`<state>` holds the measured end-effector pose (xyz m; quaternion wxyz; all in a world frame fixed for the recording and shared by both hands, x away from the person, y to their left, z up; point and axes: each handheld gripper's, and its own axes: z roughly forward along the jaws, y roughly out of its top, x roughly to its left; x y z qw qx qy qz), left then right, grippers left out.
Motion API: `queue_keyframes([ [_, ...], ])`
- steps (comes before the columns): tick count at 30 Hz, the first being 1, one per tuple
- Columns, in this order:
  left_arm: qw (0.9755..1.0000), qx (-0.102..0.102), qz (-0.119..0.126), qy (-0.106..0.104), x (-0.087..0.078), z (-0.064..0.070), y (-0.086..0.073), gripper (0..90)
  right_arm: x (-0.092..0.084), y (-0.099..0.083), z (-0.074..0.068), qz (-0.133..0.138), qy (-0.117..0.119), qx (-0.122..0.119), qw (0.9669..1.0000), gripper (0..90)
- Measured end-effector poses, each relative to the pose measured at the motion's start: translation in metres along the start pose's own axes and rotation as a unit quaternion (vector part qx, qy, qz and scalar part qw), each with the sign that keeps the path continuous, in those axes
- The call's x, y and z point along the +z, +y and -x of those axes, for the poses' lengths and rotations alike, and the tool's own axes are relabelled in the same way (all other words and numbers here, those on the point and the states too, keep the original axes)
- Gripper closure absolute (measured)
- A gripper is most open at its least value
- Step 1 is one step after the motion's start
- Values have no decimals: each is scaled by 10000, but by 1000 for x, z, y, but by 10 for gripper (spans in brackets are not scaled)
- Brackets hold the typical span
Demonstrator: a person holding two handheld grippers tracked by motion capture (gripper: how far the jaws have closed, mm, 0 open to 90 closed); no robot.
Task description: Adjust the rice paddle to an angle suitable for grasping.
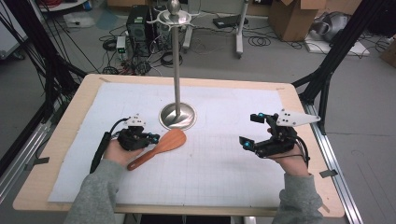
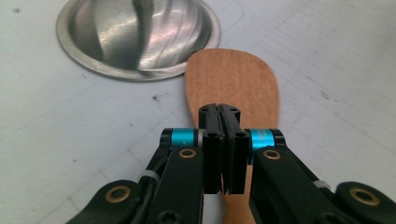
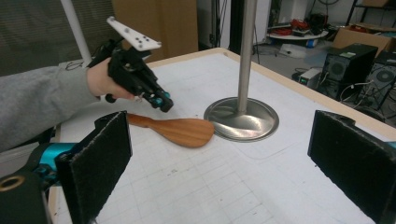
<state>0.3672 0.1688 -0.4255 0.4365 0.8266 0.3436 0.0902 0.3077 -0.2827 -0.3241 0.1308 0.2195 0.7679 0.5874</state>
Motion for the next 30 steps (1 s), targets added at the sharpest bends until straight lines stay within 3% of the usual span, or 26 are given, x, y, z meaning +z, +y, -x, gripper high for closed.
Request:
queue_keyframes([
  [5, 9999, -15, 102, -14, 9, -6, 4, 877, -1, 0, 0, 7, 16, -27, 10000, 48],
  [16, 9999, -101, -86, 98, 27, -14, -3, 882, -2, -1, -1, -23, -7, -4, 10000, 49],
  [30, 9990, 370, -207, -119, 33, 2, -1, 888, -2, -2, 0, -47, -15, -4, 10000, 49],
])
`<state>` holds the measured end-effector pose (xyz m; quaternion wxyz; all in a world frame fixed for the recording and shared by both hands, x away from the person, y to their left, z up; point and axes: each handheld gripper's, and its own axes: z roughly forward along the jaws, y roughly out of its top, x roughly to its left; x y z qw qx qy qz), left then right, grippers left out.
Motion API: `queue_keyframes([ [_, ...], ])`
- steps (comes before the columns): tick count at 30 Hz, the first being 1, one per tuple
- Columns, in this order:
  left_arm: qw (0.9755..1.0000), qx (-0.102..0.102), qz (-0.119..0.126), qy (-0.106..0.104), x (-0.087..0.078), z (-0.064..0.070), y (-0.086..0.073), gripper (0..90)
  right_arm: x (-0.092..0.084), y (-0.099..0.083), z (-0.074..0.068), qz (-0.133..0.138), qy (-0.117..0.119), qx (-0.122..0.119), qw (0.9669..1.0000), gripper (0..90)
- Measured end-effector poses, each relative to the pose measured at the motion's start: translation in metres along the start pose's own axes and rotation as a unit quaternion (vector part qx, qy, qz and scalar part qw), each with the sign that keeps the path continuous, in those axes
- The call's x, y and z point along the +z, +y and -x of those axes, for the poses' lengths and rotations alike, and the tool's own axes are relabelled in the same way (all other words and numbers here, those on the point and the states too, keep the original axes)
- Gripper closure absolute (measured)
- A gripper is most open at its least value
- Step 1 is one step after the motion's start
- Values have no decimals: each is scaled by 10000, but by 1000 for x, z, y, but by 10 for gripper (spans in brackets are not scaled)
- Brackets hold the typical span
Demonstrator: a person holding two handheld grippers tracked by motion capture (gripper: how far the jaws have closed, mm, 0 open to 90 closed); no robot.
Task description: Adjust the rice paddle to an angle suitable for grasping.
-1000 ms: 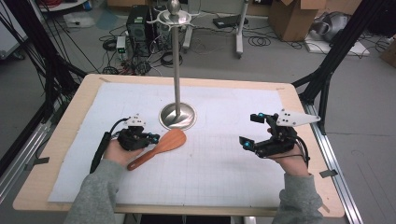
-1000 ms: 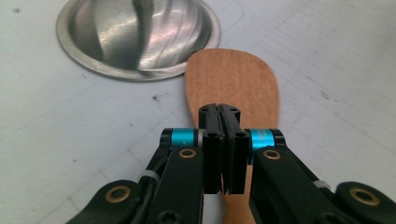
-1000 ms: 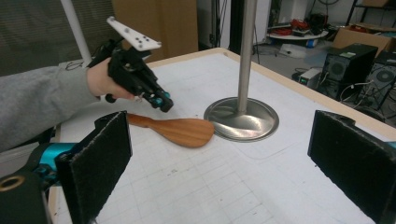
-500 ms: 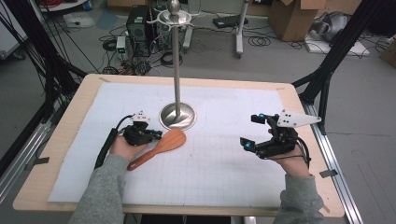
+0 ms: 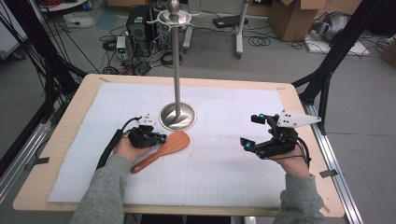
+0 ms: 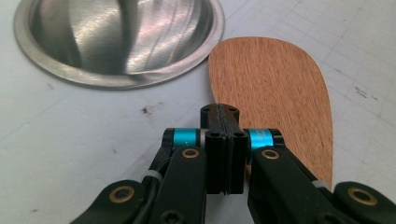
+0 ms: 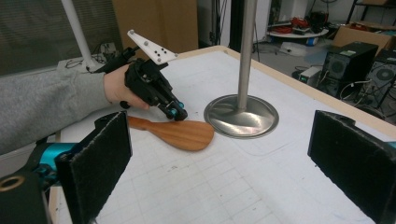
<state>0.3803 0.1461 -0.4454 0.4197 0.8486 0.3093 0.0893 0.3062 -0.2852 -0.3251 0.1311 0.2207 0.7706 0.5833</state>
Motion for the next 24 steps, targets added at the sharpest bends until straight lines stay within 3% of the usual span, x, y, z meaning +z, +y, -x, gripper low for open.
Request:
queue_keyframes([
  [7, 9997, 200, -73, -82, 3, 13, 2, 889, 0, 0, 0, -3, -4, -6, 10000, 49],
  [10, 9999, 94, 2, 36, 5, 12, 3, 889, 0, 0, 0, -7, -5, -13, 10000, 48],
  [11, 9999, -37, 62, 73, 7, 11, 4, 889, 0, 0, 0, -1, -7, -17, 10000, 49],
  [13, 9997, -209, 142, 33, 12, 9, 5, 889, 1, 0, 0, 11, 0, -16, 10000, 49],
  [15, 9995, -255, 170, 35, 16, 8, 8, 891, 1, 0, 0, 3, 10, -7, 10000, 49],
  [19, 9998, -173, 113, 26, 22, 10, 14, 892, 0, 0, 1, 13, 6, -4, 10000, 49],
  [24, 9998, 158, 38, -137, 28, 21, 18, 893, -3, 0, 1, 34, -3, 12, 10000, 49],
])
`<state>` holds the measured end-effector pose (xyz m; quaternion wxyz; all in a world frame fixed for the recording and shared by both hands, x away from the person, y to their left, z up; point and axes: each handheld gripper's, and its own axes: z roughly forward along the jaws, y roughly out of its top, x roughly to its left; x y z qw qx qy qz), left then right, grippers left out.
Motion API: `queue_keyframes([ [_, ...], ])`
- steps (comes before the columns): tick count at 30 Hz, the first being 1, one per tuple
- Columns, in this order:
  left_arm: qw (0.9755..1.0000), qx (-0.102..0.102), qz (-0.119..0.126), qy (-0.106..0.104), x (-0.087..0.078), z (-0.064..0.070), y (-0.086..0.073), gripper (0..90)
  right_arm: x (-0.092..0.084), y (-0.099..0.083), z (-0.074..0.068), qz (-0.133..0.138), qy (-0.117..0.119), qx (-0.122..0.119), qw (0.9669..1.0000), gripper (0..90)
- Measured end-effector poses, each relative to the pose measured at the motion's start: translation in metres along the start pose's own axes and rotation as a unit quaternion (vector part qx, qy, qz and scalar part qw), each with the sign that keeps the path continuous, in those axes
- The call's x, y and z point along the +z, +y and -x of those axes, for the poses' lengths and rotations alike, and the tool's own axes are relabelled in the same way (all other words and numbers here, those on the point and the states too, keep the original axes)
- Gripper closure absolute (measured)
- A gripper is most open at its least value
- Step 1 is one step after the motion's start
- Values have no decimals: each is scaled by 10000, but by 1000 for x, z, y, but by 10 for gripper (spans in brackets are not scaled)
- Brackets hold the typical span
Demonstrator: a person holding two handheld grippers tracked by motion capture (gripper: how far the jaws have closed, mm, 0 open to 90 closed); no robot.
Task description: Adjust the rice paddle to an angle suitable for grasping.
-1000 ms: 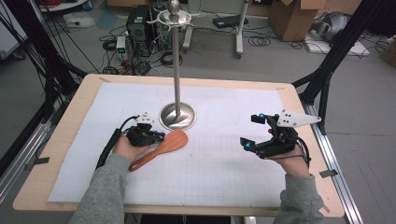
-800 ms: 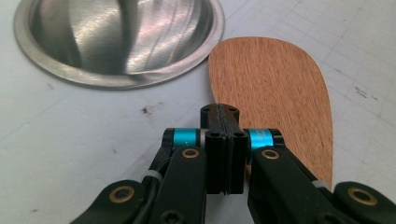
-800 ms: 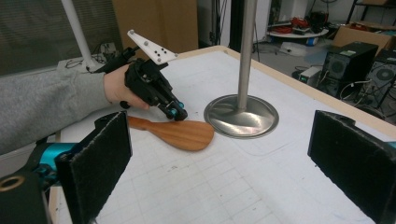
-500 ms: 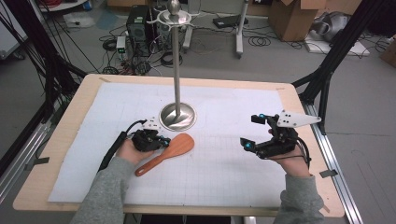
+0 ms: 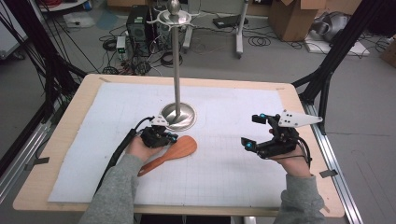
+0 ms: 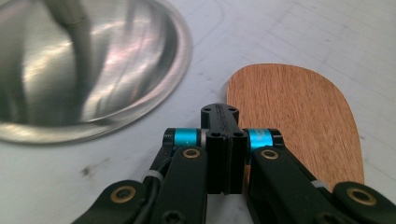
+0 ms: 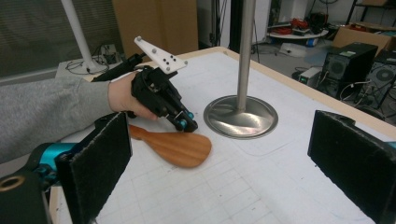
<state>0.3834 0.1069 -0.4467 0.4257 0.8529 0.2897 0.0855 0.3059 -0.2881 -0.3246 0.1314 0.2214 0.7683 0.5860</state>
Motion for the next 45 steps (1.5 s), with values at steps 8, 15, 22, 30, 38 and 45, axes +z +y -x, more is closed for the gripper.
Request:
queue_keyframes([
  [8, 9992, 257, -90, -306, 3, 15, 1, 894, -1, 0, -1, 25, -17, -33, 10000, 48],
  [15, 9993, 359, -91, -80, -4, 21, 5, 893, 0, 0, -2, -22, 14, -25, 10000, 49],
  [22, 9988, 484, 35, -54, -30, 38, -1, 892, -1, 0, 0, 39, 3, -37, 10000, 49],
  [30, 9989, 425, 86, -152, -54, 54, -23, 892, 1, 1, -1, 33, 48, -31, 10000, 51],
  [38, 9985, 458, -48, -285, -56, 65, -38, 891, 3, 1, 1, 0, 85, -17, 10000, 51],
  [45, 9985, 442, -160, -291, -57, 69, -45, 889, 11, 2, 3, -11, 162, -42, 9999, 51],
])
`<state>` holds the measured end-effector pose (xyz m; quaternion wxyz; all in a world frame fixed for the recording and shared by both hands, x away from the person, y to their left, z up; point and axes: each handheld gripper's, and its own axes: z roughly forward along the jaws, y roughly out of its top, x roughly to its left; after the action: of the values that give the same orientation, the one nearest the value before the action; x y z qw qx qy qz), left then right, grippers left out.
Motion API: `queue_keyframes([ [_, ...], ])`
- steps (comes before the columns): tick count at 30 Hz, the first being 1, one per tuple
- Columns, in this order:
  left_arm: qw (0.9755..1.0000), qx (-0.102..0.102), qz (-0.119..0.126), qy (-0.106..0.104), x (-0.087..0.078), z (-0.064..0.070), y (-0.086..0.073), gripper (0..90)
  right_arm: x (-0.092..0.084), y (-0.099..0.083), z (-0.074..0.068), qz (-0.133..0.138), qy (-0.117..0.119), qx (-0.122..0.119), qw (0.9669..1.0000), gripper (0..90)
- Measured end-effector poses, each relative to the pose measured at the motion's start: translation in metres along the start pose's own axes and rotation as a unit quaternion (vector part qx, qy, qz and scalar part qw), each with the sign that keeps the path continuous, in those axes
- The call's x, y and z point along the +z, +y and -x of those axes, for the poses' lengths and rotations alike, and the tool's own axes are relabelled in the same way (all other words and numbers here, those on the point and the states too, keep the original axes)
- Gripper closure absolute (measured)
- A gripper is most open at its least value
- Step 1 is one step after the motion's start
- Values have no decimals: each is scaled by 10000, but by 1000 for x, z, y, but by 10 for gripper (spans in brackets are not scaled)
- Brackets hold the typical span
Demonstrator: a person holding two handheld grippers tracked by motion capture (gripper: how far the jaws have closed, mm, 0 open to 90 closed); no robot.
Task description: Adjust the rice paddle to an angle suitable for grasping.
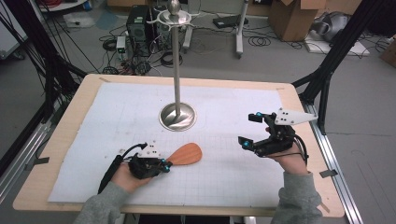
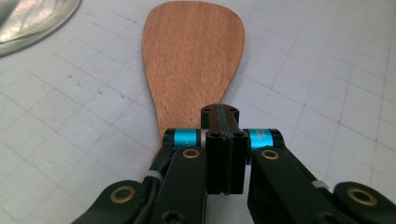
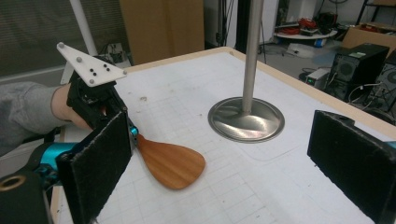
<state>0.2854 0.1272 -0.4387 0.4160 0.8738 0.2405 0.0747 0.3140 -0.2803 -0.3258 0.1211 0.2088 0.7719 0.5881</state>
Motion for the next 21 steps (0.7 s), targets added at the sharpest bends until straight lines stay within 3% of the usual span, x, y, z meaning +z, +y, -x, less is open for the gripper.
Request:
queue_keyframes([
  [5, 10000, -44, -37, -20, -2, -4, -6, 890, 2, 0, 1, -21, 14, 32, 10000, 52],
  [8, 9999, -48, -65, 80, -4, -7, -7, 890, 2, 0, 2, -15, 10, 22, 10000, 52],
  [12, 9998, -160, -7, 151, -7, -14, -10, 890, 1, 0, 1, -21, 5, 15, 10000, 52],
  [16, 9997, -222, 129, 56, -9, -23, -16, 893, 0, 0, 0, -34, -5, 5, 10000, 52],
  [21, 9994, -253, 120, 184, -10, -27, -16, 893, 0, 0, -1, -45, 7, -44, 10000, 51],
])
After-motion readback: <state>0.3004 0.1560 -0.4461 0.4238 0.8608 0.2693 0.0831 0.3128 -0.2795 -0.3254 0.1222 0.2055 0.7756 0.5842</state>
